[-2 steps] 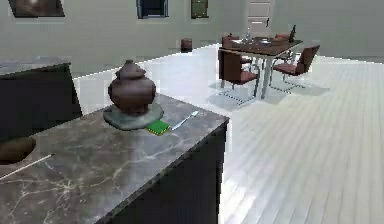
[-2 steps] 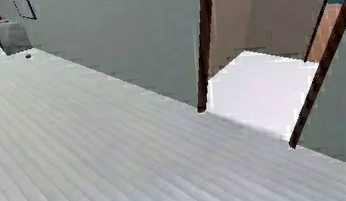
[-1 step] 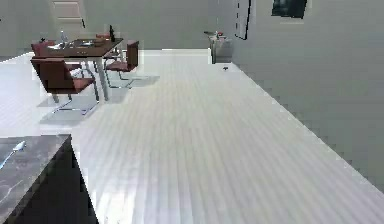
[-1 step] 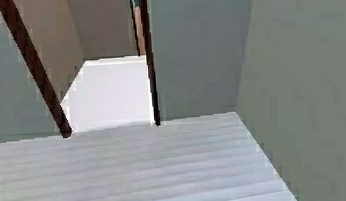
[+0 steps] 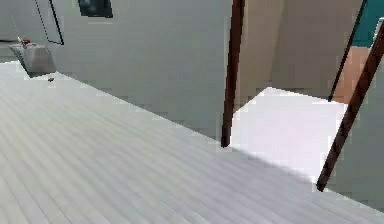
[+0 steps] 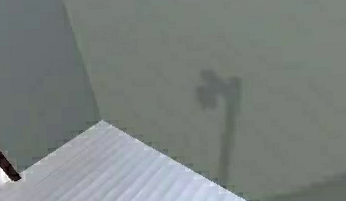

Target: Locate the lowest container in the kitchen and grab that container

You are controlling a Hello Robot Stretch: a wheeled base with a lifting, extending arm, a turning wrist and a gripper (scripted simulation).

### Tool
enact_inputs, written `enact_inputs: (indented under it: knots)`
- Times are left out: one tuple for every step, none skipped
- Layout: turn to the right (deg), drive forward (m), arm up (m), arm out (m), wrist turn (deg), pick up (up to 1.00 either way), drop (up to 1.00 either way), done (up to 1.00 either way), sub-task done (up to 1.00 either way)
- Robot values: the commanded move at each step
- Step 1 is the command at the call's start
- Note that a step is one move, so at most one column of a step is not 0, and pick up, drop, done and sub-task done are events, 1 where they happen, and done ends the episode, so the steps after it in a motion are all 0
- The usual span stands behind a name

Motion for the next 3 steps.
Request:
enact_inputs:
  knots:
    - [30.0,0.00,0.00,0.00,0.0,0.00,0.00,0.00,0.00]
    - [0.0,0.15,0.00,0.00,0.0,0.00,0.00,0.00,0.00]
    - [-45.0,0.00,0.00,0.00,0.0,0.00,0.00,0.00,0.00]
